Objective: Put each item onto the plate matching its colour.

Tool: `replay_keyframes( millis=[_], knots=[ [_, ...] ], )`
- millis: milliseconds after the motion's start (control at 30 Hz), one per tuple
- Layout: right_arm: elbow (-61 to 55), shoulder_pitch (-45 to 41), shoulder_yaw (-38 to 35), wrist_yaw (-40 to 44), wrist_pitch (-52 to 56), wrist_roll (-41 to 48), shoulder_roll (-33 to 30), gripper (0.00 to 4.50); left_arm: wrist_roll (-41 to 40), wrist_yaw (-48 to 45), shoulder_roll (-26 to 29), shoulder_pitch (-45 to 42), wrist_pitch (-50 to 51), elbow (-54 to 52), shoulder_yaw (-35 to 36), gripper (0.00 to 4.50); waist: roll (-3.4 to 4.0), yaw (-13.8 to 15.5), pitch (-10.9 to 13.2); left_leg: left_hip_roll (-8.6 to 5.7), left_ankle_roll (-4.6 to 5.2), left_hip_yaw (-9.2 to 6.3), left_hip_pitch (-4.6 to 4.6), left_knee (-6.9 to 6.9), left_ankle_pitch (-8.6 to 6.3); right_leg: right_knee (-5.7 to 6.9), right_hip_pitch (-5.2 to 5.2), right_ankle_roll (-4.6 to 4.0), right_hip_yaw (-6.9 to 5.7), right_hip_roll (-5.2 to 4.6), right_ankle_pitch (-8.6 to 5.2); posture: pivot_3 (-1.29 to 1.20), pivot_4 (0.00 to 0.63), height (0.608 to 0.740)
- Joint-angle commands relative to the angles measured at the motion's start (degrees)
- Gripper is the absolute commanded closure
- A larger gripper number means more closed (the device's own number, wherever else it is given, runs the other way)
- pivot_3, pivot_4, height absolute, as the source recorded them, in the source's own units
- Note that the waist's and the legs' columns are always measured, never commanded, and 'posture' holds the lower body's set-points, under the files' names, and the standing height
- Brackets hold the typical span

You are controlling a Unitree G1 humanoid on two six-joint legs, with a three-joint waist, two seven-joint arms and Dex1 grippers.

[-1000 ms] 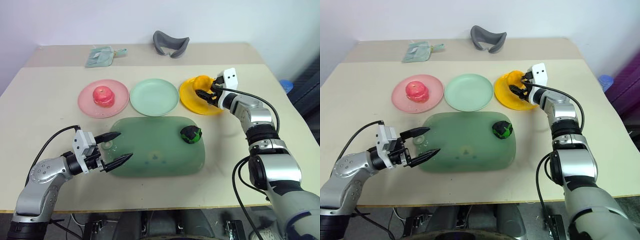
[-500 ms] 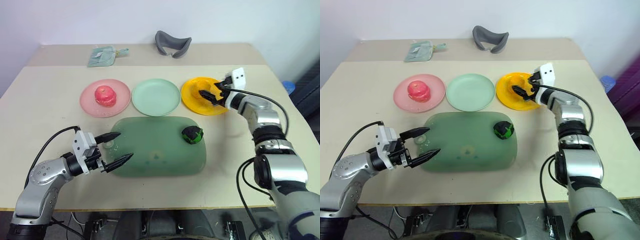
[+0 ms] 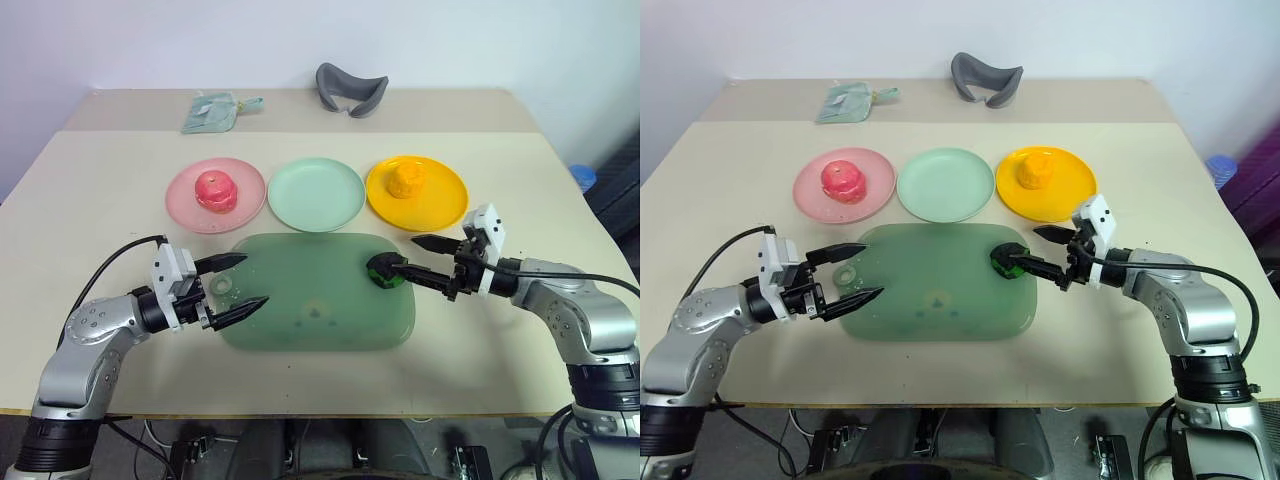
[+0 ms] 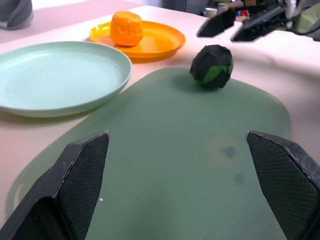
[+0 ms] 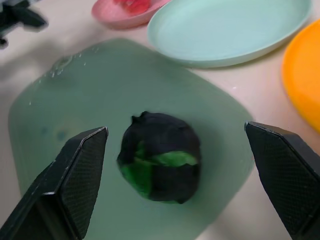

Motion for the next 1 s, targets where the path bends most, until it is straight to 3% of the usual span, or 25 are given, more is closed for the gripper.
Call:
replay_keyframes(
  millis=[33, 433, 533, 600, 833, 1000],
  knots=[
    [-0.53, 0.09, 1.99, 0.54, -0.71, -0.75, -0.05, 0.03, -0.68, -0.68, 0.40, -0.76, -0.07, 0.21, 0.35, 0.00, 0.00, 0.04, 0.00, -0.01, 0.00, 0.00, 0.00, 0.00, 0.00, 0.00, 0.00, 0.00, 0.00, 0.00, 0.00, 0.00, 0.150, 0.740],
    [7.55, -5.19, 5.68, -1.38, -5.93, -4.97, 4.22, 0.03, -0.78, 0.77, 0.62, 2.71, -0.04, -2.76, 2.14, 0.00, 0.00, -0.03, 0.00, 0.00, -0.14, 0.00, 0.00, 0.02, 0.08, 0.00, 0.00, 0.00, 0.00, 0.03, 0.00, 0.00, 0.150, 0.740],
    [8.53, -6.26, 5.60, -1.45, -6.72, -5.20, 5.55, 0.87, -0.96, 1.66, 0.50, 3.75, 0.09, -3.86, 2.34, 0.00, 0.00, 0.18, 0.00, 0.00, -0.19, 0.00, 0.00, 0.02, 0.11, 0.01, -0.01, 0.00, 0.00, 0.03, 0.00, 0.00, 0.150, 0.740],
    [8.01, -6.82, 5.37, -2.18, -6.96, -4.96, 6.78, 1.75, -0.94, 2.45, 0.36, 4.71, -0.02, -4.63, 2.76, 0.00, -0.01, 0.15, 0.00, -0.01, -0.19, 0.00, 0.00, 0.02, 0.11, 0.00, 0.01, 0.00, 0.00, 0.01, 0.00, 0.00, 0.150, 0.740],
    [5.24, -9.07, 6.25, -3.01, -6.32, -4.47, 9.50, 1.75, -1.50, 4.35, 0.11, 6.97, 0.17, -6.71, 4.05, 0.00, -0.01, -0.02, 0.00, 0.00, -0.19, 0.00, -0.01, 0.02, 0.11, 0.01, 0.00, 0.00, 0.00, 0.01, 0.00, 0.00, 0.150, 0.740],
    [10.80, -18.35, 6.84, -8.36, -9.03, -6.95, 16.05, 1.75, -1.99, 6.07, -0.35, 7.93, 0.46, -7.84, 4.93, 0.00, 0.00, -0.48, 0.00, 0.01, -0.19, 0.00, 0.00, 0.01, 0.11, 0.04, -0.06, 0.00, 0.01, 0.02, 0.00, 0.00, 0.150, 0.740]
  ],
)
